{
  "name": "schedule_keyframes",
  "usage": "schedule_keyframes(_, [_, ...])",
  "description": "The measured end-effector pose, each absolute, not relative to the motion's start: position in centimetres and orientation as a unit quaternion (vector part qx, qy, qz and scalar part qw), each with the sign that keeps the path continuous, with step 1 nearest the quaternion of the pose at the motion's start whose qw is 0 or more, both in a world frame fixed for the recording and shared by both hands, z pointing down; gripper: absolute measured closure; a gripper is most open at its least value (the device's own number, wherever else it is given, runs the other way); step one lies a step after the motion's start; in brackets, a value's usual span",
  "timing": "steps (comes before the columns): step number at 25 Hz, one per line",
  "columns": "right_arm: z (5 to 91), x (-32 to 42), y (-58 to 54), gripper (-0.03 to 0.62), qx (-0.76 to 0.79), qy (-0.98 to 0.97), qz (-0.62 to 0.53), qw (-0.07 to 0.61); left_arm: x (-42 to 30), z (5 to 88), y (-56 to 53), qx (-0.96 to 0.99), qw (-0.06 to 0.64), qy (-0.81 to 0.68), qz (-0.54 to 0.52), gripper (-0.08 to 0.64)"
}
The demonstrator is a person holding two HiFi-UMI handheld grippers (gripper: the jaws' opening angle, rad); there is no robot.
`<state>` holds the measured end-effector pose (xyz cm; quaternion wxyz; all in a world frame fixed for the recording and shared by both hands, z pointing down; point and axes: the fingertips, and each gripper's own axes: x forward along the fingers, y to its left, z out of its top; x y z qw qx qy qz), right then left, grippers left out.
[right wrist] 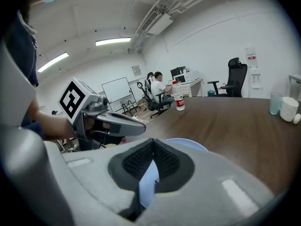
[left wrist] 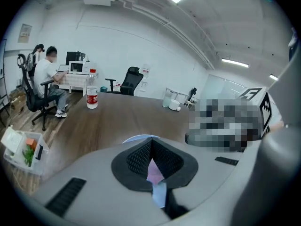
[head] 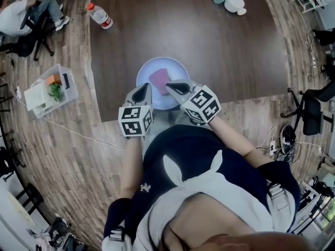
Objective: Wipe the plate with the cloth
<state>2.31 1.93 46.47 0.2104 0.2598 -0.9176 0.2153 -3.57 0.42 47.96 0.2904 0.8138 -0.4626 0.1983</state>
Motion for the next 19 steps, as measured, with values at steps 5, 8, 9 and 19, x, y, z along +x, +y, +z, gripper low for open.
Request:
schedule_keyframes(5, [45.6, 3.1, 2.1, 0.594, 0.270, -0.918, 0.207, 0.205, -2.9, 47.1, 1.0, 0.819, 0.284, -0.460, 0.193, 0.554])
schedule_keyframes(8, [45.5, 3.4, 2.4, 0.594, 0.272, -0.917, 0.205, 0.205, -2.5, 47.0, 1.4, 0.820, 0.283, -0.459, 0.192, 0.554])
schedule_keyframes(9, [45.5, 3.5, 2.5, 0.594, 0.272, -0.917, 0.205, 0.206, -2.4, 46.9, 1.5, 0.820, 0.283, -0.460, 0.191, 0.554])
schedule_keyframes(19, [46.0, 3.9, 3.2, 0.594, 0.269, -0.916, 0.210, 0.212, -2.0, 46.8, 2.8, 0.814, 0.285, -0.469, 0.187, 0.554])
